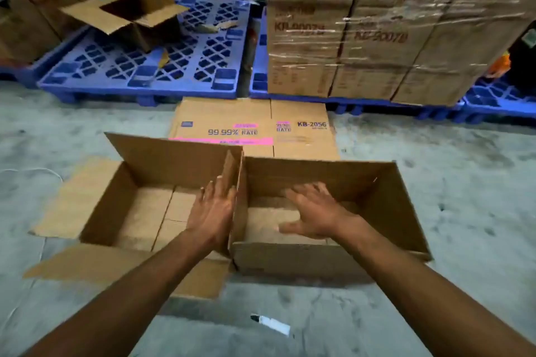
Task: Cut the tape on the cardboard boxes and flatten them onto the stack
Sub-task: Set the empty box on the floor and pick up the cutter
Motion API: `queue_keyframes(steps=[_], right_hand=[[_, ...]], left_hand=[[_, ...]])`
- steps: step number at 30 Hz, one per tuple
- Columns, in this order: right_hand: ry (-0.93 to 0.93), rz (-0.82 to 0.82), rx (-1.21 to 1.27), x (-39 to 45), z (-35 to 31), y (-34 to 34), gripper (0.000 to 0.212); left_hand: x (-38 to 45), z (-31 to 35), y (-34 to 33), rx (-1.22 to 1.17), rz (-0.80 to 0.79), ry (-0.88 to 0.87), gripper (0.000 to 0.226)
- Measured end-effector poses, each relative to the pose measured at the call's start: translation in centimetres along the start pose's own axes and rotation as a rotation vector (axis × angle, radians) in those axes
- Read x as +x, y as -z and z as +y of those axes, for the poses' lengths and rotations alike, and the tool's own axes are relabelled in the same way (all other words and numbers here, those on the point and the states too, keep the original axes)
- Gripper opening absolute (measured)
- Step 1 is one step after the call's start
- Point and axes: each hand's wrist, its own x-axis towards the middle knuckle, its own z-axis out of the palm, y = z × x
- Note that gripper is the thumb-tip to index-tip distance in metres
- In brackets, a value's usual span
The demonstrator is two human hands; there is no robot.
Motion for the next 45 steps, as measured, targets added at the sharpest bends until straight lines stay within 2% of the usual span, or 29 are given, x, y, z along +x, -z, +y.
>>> queue_keyframes(steps=[3, 5, 7, 9, 12, 16, 19, 21, 23, 25, 28, 30, 32, 33, 35, 36, 37, 39, 41, 43, 45], right_hand=[[0.021, -0.212, -0.169, 3.8, 0.3, -9.1, 0.076], [0.017, -0.267, -0.174, 5.6, 0.7, -12.9, 0.058], [0.043, -0.219, -0.114, 7.0, 0.9, -15.5, 0.043], [0.051, -0.179, -0.07, 7.6, 1.1, -15.8, 0.042], [0.098, -0.125, -0.069, 7.3, -0.7, -16.0, 0.04], [0.116, -0.069, -0.057, 8.1, -4.5, -16.0, 0.037], [0.137, -0.047, -0.076, 10.4, -6.7, -15.9, 0.042], [0.135, -0.026, -0.051, 11.9, -7.7, -15.8, 0.044], [0.132, -0.021, -0.023, 13.2, -8.1, -15.9, 0.045], [0.113, -0.019, -0.01, 14.2, -8.0, -16.0, 0.047], [0.131, -0.081, 0.091, 14.5, -7.0, -15.3, 0.053], [0.147, -0.126, 0.209, 14.1, -6.1, -14.0, 0.045], [0.061, 0.003, 0.266, 13.0, -2.8, -12.4, 0.04], [-0.044, 0.116, 0.21, 12.0, 0.1, -11.8, 0.042], [-0.317, 0.362, -0.073, 9.5, 5.8, -11.1, 0.059], [-0.438, 0.433, -0.154, 8.2, 8.9, -11.6, 0.066], [-0.566, 0.458, -0.143, 6.7, 11.7, -12.2, 0.071], [-0.791, 0.42, 0.125, 4.6, 15.5, -13.2, 0.071], [-0.838, 0.361, 0.382, 3.6, 16.5, -14.3, 0.045], [-0.792, 0.426, 0.42, 3.4, 16.6, -14.7, 0.017], [-0.774, 0.524, 0.432, 2.5, 16.3, -13.7, 0.008]], left_hand=[[3.2, -0.6, -9.5, -0.098, -0.024, 0.206, 0.089], [5.2, -1.3, -13.1, -0.283, 0.003, 0.294, 0.08], [6.5, -2.6, -16.1, -0.364, 0.096, 0.344, 0.059], [7.3, -3.7, -16.5, -0.403, 0.176, 0.373, 0.054], [7.1, -4.2, -16.2, -0.299, 0.213, 0.383, 0.054], [6.8, -7.5, -15.2, -0.194, 0.298, 0.372, 0.033], [6.3, -11.9, -15.8, -0.079, 0.314, 0.394, 0.029], [6.0, -14.2, -16.2, -0.049, 0.264, 0.411, 0.036], [6.0, -15.8, -16.8, -0.069, 0.225, 0.427, 0.041], [6.3, -16.0, -16.7, -0.083, 0.259, 0.438, 0.032], [7.5, -14.1, -15.3, -0.132, 0.437, 0.383, 0.04], [8.4, -12.5, -14.0, -0.255, 0.491, 0.314, 0.046], [9.7, -10.7, -12.8, -0.385, 0.402, 0.267, 0.046], [10.5, -9.6, -12.4, -0.446, 0.345, 0.267, 0.046], [11.9, -8.8, -12.3, -0.496, 0.269, 0.294, 0.048], [12.5, -8.7, -12.4, -0.496, 0.25, 0.31, 0.047], [13.3, -8.8, -12.7, -0.5, 0.253, 0.334, 0.044], [14.4, -9.2, -13.1, -0.529, 0.29, 0.373, 0.033], [14.6, -9.5, -13.9, -0.538, 0.308, 0.374, 0.018], [14.3, -9.7, -14.0, -0.52, 0.348, 0.368, 0.006], [13.5, -9.7, -12.9, -0.5, 0.407, 0.383, 0.003]])
